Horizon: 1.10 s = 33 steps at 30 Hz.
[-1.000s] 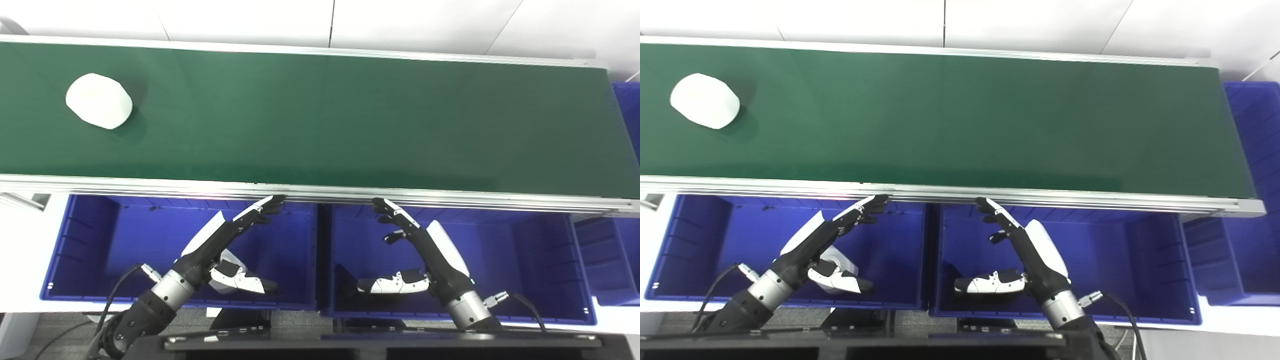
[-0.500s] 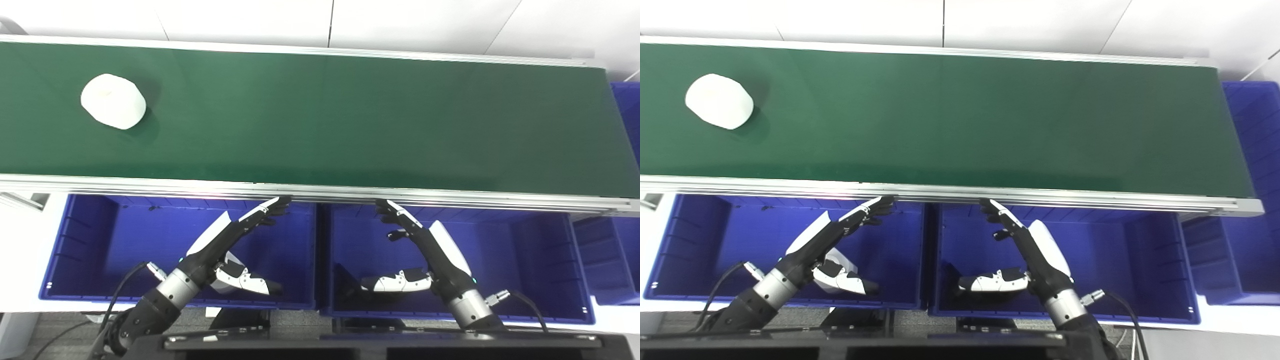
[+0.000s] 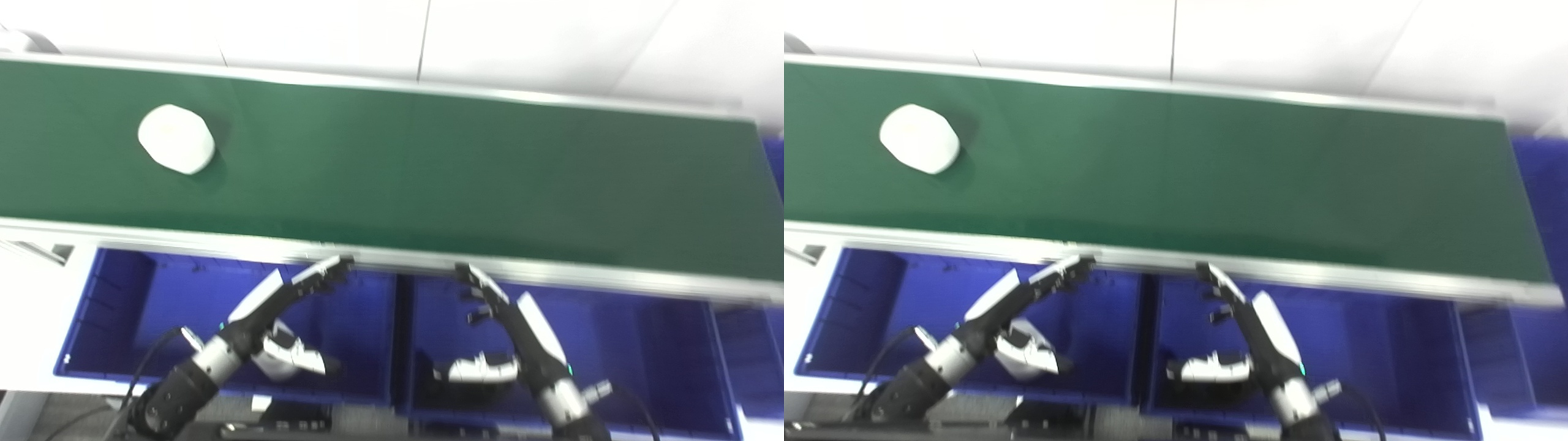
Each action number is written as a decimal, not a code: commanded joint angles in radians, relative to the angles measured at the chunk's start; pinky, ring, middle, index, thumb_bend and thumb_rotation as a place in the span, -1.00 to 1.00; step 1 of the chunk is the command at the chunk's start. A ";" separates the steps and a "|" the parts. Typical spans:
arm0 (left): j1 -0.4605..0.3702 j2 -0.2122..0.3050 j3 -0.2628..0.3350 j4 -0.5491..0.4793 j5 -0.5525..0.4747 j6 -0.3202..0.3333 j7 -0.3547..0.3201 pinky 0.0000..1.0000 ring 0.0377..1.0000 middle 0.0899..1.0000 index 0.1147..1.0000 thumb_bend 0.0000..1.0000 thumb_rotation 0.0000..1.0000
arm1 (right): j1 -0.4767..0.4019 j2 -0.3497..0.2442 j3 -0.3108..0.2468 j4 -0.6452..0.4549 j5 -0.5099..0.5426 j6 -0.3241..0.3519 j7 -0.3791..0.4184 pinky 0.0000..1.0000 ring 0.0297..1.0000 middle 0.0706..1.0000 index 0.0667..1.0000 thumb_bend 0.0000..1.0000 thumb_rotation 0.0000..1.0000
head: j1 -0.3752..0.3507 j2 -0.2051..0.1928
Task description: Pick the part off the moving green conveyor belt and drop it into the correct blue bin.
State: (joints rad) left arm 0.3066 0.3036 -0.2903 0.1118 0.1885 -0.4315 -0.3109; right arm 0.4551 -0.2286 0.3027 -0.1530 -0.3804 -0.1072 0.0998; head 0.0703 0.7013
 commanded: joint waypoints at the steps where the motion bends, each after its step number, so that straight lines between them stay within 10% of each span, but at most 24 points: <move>1: -0.013 -0.002 -0.020 0.017 -0.013 -0.038 0.029 0.65 0.76 0.81 0.80 0.94 -0.31 | -0.002 -0.010 -0.006 0.008 0.008 -0.081 -0.020 0.21 0.61 0.75 0.83 0.88 -0.39 | 0.046 -0.045; 8: -0.023 -0.001 -0.092 0.063 0.002 -0.038 0.101 0.60 0.71 0.76 0.74 0.97 -0.24 | 0.003 -0.023 -0.032 0.092 0.049 -0.168 -0.028 0.08 0.56 0.77 0.83 0.86 -0.47 | 0.157 -0.170; 10: -0.027 0.000 -0.108 0.068 0.008 -0.038 0.119 0.54 0.68 0.74 0.71 0.99 -0.22 | 0.002 -0.025 -0.037 0.101 0.051 -0.168 -0.025 0.34 0.71 0.77 0.83 0.89 -0.46 | 0.178 -0.172; 21: -0.040 0.015 -0.161 0.075 0.018 -0.038 0.177 0.45 0.62 0.69 0.67 1.00 -0.17 | 0.000 -0.031 -0.050 0.110 0.042 -0.165 -0.022 0.34 0.71 0.78 0.85 0.89 -0.52 | 0.266 -0.204; 27: 0.000 0.031 -0.160 -0.009 0.013 -0.038 0.201 0.42 0.58 0.66 0.63 1.00 -0.18 | 0.008 -0.027 -0.052 0.102 0.057 -0.171 -0.020 -0.13 0.18 0.80 0.88 0.86 -0.54 | 0.241 -0.178; 30: 0.034 0.043 -0.154 -0.105 -0.009 -0.038 0.200 0.39 0.57 0.66 0.62 1.00 -0.19 | 0.013 -0.030 -0.049 0.087 0.041 -0.161 -0.020 0.23 0.69 0.79 0.87 0.88 -0.52 | 0.207 -0.175; 33: 0.063 0.066 -0.135 -0.260 -0.107 -0.029 0.143 0.42 0.60 0.68 0.61 1.00 -0.19 | 0.016 -0.026 -0.048 0.085 0.036 -0.174 -0.027 0.22 0.71 0.77 0.85 0.89 -0.51 | 0.206 -0.163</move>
State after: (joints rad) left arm 0.3705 0.3515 -0.4389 -0.0731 0.1368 -0.4287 -0.1519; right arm 0.4661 -0.2531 0.2568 -0.0368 -0.3424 -0.2260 0.0880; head 0.2777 0.5368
